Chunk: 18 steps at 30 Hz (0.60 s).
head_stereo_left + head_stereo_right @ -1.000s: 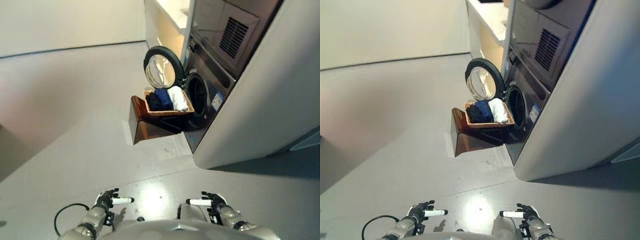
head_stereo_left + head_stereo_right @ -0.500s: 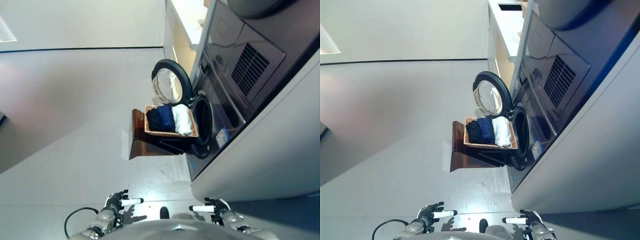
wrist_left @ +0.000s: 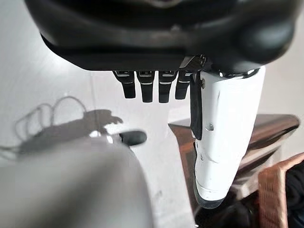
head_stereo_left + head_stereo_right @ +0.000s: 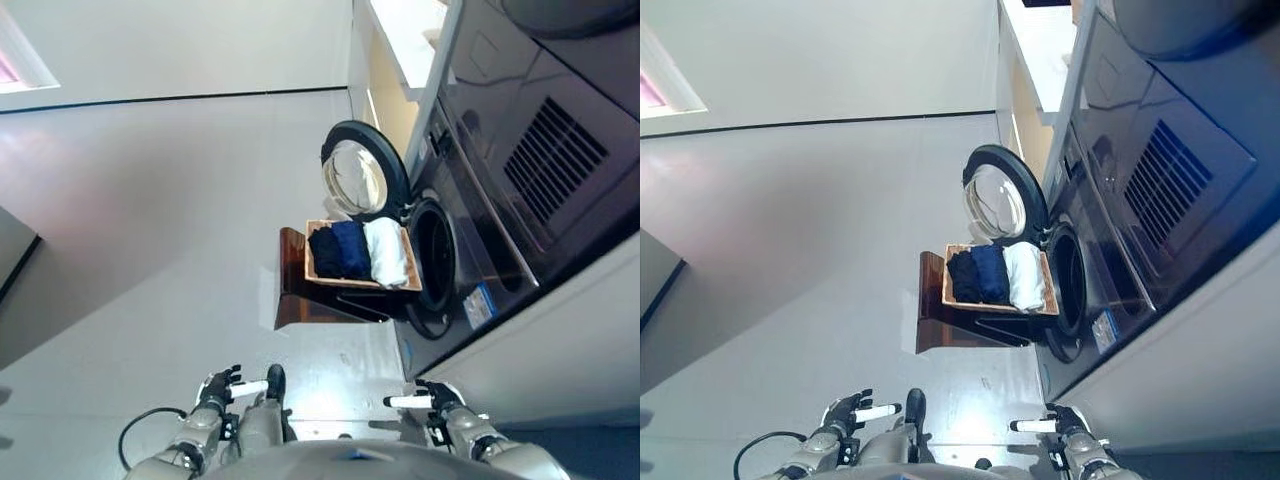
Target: Pick up the clothes and place them into the washing machine
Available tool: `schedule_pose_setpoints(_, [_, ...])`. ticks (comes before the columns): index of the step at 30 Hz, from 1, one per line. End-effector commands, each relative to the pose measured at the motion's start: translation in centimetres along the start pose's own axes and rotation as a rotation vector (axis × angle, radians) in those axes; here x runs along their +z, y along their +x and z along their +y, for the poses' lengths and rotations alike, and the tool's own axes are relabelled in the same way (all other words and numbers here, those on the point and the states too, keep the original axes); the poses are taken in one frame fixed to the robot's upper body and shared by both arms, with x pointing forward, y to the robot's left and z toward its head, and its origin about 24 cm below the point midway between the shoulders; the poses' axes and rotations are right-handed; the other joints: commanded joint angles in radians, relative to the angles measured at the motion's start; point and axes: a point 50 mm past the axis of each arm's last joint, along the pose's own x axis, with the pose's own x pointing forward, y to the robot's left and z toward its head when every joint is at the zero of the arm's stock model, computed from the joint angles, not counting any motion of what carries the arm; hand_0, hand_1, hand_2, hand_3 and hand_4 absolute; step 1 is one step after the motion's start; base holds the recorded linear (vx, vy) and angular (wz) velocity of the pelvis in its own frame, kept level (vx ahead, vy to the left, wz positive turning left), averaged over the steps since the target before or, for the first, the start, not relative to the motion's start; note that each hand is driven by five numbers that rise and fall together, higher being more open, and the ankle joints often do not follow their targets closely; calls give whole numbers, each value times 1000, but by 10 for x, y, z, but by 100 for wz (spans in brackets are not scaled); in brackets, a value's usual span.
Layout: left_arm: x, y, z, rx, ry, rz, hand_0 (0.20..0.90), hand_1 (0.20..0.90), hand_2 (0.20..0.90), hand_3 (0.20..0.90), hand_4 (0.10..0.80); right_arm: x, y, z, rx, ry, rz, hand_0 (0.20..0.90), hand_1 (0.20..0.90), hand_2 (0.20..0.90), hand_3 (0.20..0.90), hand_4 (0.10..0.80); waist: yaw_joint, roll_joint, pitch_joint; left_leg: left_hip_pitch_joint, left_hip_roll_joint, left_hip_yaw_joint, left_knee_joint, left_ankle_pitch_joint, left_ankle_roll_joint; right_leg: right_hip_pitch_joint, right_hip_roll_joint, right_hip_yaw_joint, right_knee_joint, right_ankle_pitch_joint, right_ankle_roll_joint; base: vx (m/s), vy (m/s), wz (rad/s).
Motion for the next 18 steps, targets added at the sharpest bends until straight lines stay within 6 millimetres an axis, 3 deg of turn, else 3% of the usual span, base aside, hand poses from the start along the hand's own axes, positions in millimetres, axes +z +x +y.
schedule_pose_setpoints(1, [9,2,16,40,54,-46,900,900,900,900,800,6,1,-10,-43,72,-30,900,900,900,900,800,20,-77,-72,-102,-44,7,83,57,49,84,-76,-6,95,-66,102,453,206,-69])
schedule_pose_setpoints(3, [18,3,21,44,69,-82,900,900,900,900,800,3,1,-13,-44,125,-12,900,900,900,900,800,18,-98,-82,-85,-84,34,135,-15,94,19,-111,4,309,60,161,420,188,-42])
schedule_pose_setpoints(5, [28,3,22,31,89,-121,900,900,900,900,800,2,1,-16,-47,134,-7,900,900,900,900,800,7,-84,-67,-50,-93,28,141,-48,116,-76,-99,-7,507,178,188,233,159,-6])
schedule_pose_setpoints(6, [35,4,23,33,105,-143,900,900,900,900,800,5,1,-19,-55,132,-17,900,900,900,900,800,-4,-64,-49,-30,-85,25,145,-60,127,-135,-72,-28,602,231,201,122,121,-1])
schedule_pose_setpoints(7, [36,4,23,33,105,-144,900,900,900,900,800,5,1,-19,-55,132,-18,900,900,900,900,800,-4,-65,-48,-31,-86,25,147,-61,127,-137,-73,-28,608,228,201,187,207,11])
schedule_pose_setpoints(8, [44,4,27,39,112,-174,900,900,900,900,800,14,1,-24,-71,130,-46,900,900,900,900,800,-23,-26,-19,19,-73,18,138,-73,140,-230,-63,-99,702,212,188,224,197,14])
schedule_pose_setpoints(9, [42,4,28,44,114,-166,900,900,900,900,800,17,2,-26,-78,132,-54,900,900,900,900,800,-27,-10,-14,48,-67,15,126,-82,143,-279,-84,-150,709,176,167,365,224,6])
schedule_pose_setpoints(10, [39,4,29,46,117,-155,900,900,900,900,800,19,2,-27,-83,122,-58,900,900,900,900,800,-37,-11,-7,89,-79,12,108,-94,140,-306,-119,-221,648,104,147,334,83,5])
schedule_pose_setpoints(12, [37,4,29,47,112,-150,900,900,900,900,800,24,2,-32,-99,108,-68,900,900,900,900,800,-34,-12,-14,125,-79,14,89,-115,127,-333,-154,-325,469,58,135,280,-19,-12])
schedule_pose_setpoints(13, [37,4,29,47,112,-149,900,900,900,900,800,24,2,-32,-99,107,-68,900,900,900,900,800,-39,-10,-8,134,-78,9,87,-117,126,-321,-153,-332,465,55,134,373,-156,-20])
schedule_pose_setpoints(14, [32,4,27,39,106,-136,900,900,900,900,800,28,2,-35,-110,97,-76,900,900,900,900,800,-41,-42,-23,173,-100,6,76,-153,111,-337,-170,-375,228,107,145,281,-131,-9])
schedule_pose_setpoints(16, [34,4,26,36,104,-140,900,900,900,900,800,29,2,-35,-113,96,-80,900,900,900,900,800,-44,-47,-13,192,-96,-1,83,-177,103,-305,-169,-367,153,132,154,267,-144,-4])
schedule_pose_setpoints(17, [36,4,25,33,113,-147,900,900,900,900,800,32,2,-35,-112,88,-90,900,900,900,900,800,-55,-59,-13,195,-92,-12,95,-190,99,-301,-147,-279,148,132,152,261,-162,18])
schedule_pose_setpoints(18, [35,4,26,38,111,-148,900,900,900,900,800,30,2,-33,-108,81,-84,900,900,900,900,800,-50,-69,-14,207,-84,-14,105,-198,91,-294,-135,-243,163,135,148,245,-161,43])
